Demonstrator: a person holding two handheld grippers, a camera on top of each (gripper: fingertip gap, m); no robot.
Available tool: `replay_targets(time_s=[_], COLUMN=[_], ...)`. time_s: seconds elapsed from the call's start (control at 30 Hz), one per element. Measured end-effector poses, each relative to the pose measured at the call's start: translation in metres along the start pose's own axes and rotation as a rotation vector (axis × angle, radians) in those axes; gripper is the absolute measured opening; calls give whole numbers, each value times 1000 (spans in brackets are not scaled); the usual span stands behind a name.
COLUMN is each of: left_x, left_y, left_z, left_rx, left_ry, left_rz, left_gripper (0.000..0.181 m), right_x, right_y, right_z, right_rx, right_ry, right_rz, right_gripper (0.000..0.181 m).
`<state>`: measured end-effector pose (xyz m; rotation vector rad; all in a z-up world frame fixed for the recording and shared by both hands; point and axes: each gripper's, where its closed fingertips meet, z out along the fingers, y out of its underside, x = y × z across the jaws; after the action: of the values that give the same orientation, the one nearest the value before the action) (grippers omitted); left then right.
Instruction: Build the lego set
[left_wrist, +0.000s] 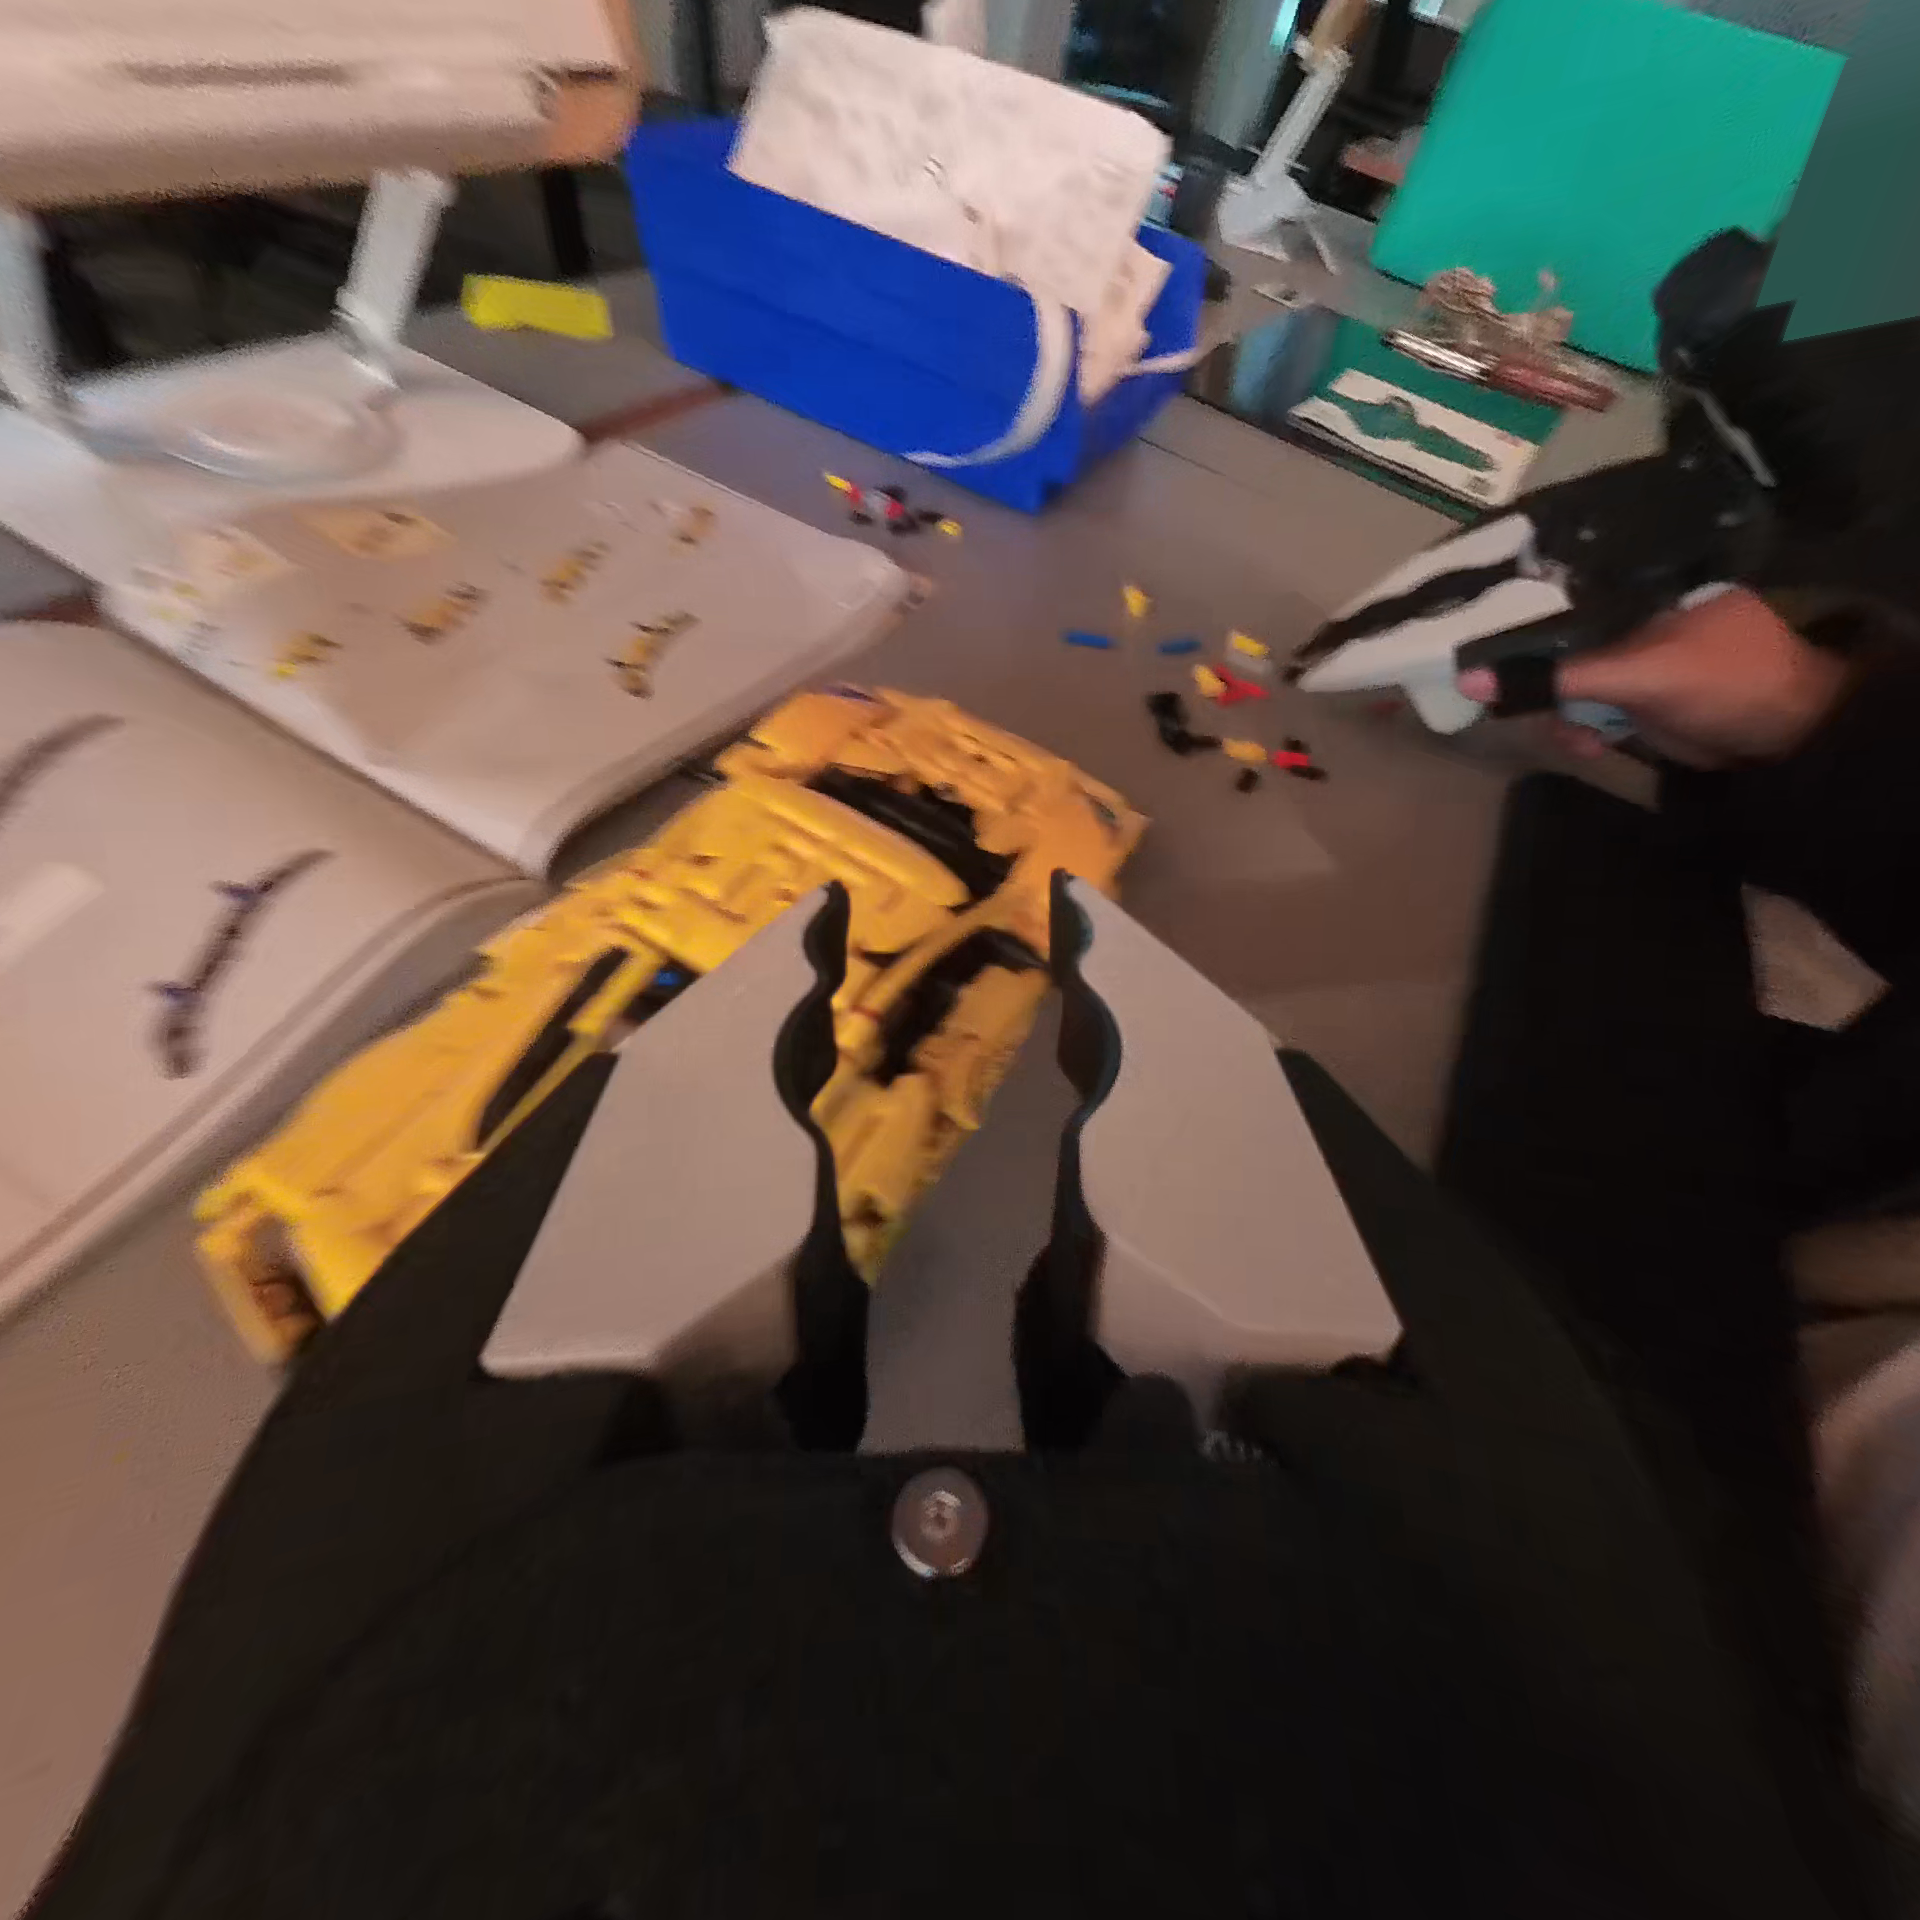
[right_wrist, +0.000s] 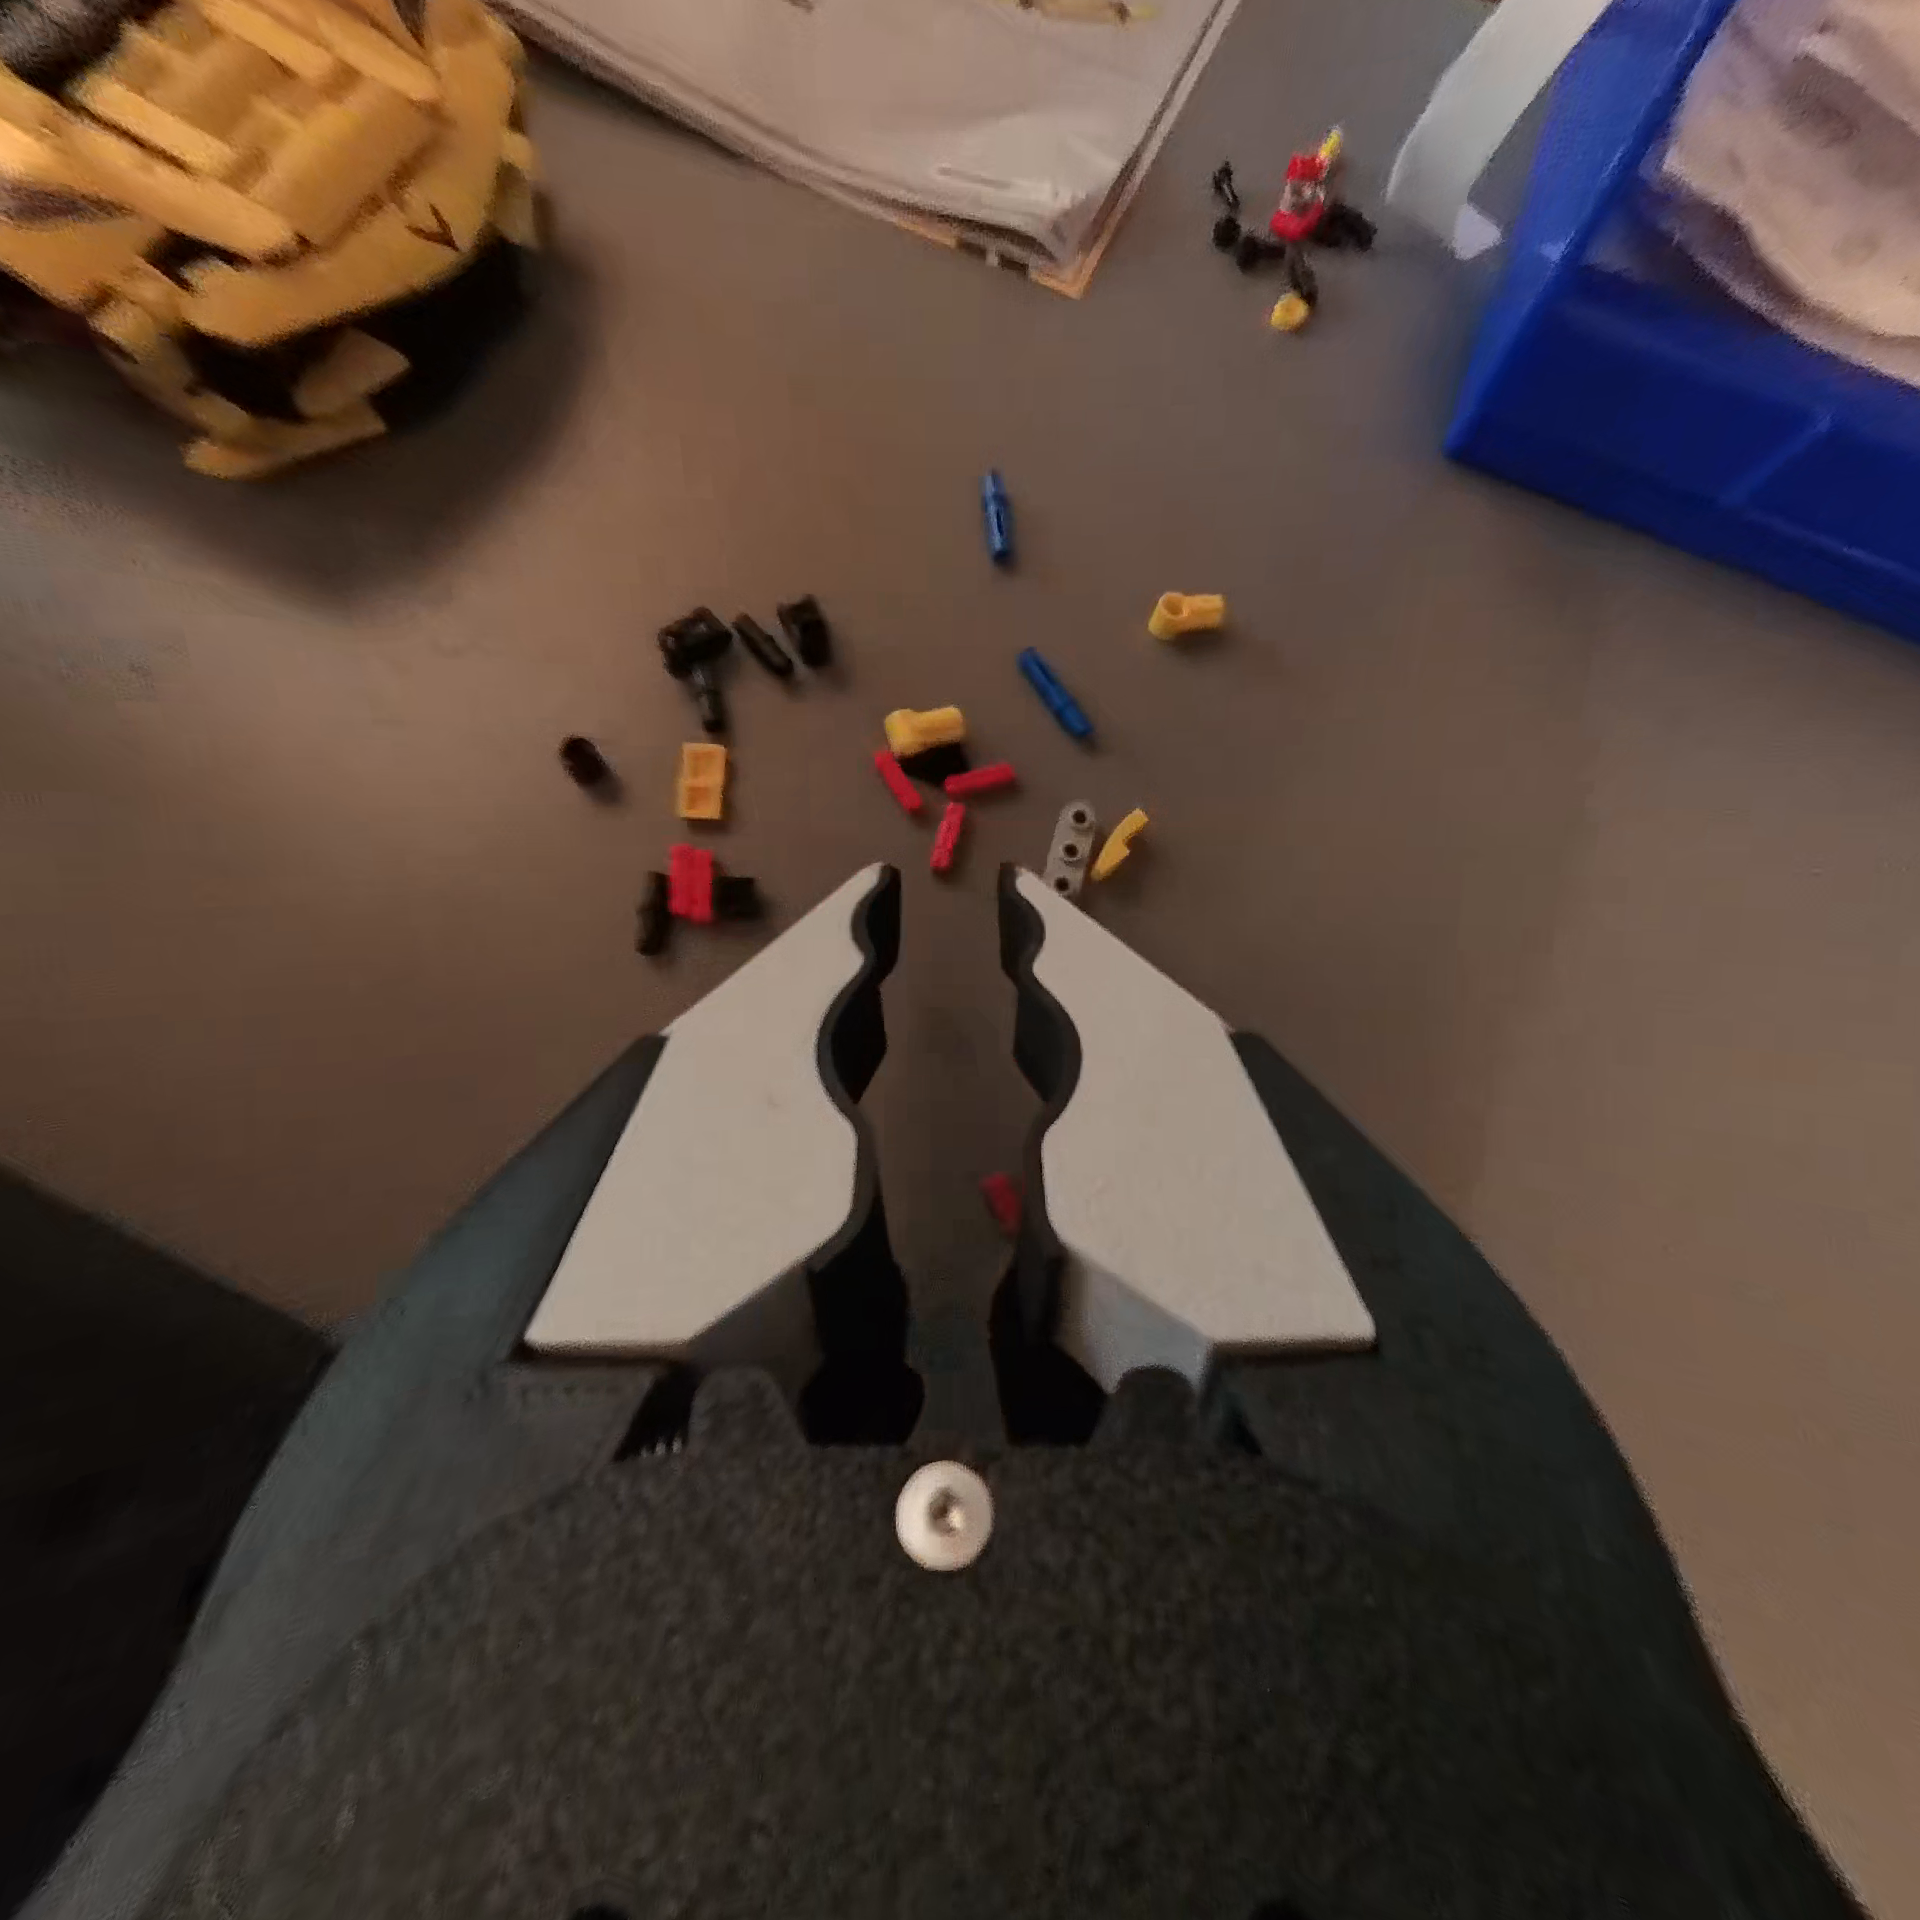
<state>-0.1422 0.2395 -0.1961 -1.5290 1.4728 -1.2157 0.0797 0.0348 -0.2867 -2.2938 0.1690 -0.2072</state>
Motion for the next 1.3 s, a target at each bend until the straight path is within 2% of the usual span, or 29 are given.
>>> replay_targets(time_s=[0.1, 0.2, 0.27, 0.33, 0.4, 0.5, 0.57, 0.6, 0.7, 0.8, 0.9, 1.0, 1.07, 1.13, 1.17, 1.23, 1.3], left_x=[-19, -14, -13, -14, -25, -78, -123, -144, -197, -236, -259, -273, -282, -285, -285, -284, -282], left_y=[-4, -6, -4, -2, 1, 8, 12, 18, 45, 58, 57, 45, 36, 30, 28, 29, 32], left_z=[-3, -3, -2, -2, -5, -34, -67, -79, -98, -101, -97, -87, -84, -80, -79, -78, -78], left_rx=[56, 94, 91, 74, 45, -55, -95, -142, -312, -367, -387, -414, -424, -417, -415, -422, -423], left_ry=[-53, -17, -24, -39, -107, -388, -564, -604, -599, -575, -577, -577, -604, -608, -607, -609, -605], left_rz=[6, -31, -22, 3, 26, 3, -51, -81, -237, -353, -376, -349, -329, -322, -318, -308, -312], left_gripper=[38, 38, 38, 38, 36, 29, 27, 27, 31, 32, 33, 34, 36, 36, 36, 36, 36], right_x=[1, -4, -5, -4, -21, -95, -141, -161, -189, -195, -202, -211, -212, -203, -193, -151, -87], right_y=[4, 0, -1, -1, -14, -38, -35, -29, -21, -24, -23, -26, -28, -32, -36, -47, -49], right_z=[14, 20, 22, 20, 9, -11, -10, -7, 5, 9, 13, 21, 24, 23, 19, 13, 11], right_rx=[-51, -47, -47, -60, -31, 47, 3, -32, -60, -60, -68, -76, -78, -64, -40, 24, 34], right_ry=[7, -21, -22, -3, -65, -340, -474, -531, -579, -554, -538, -531, -531, -496, -479, -378, -183], right_rz=[-5, -2, -20, -52, -84, -221, -277, -307, -371, -404, -451, -480, -477, -441, -407, -302, -217], right_gripper=[17, 15, 4, 4, 4, 4, 4, 4, 4, 4, 4, 5, 5, 23, 22, 14, 10])
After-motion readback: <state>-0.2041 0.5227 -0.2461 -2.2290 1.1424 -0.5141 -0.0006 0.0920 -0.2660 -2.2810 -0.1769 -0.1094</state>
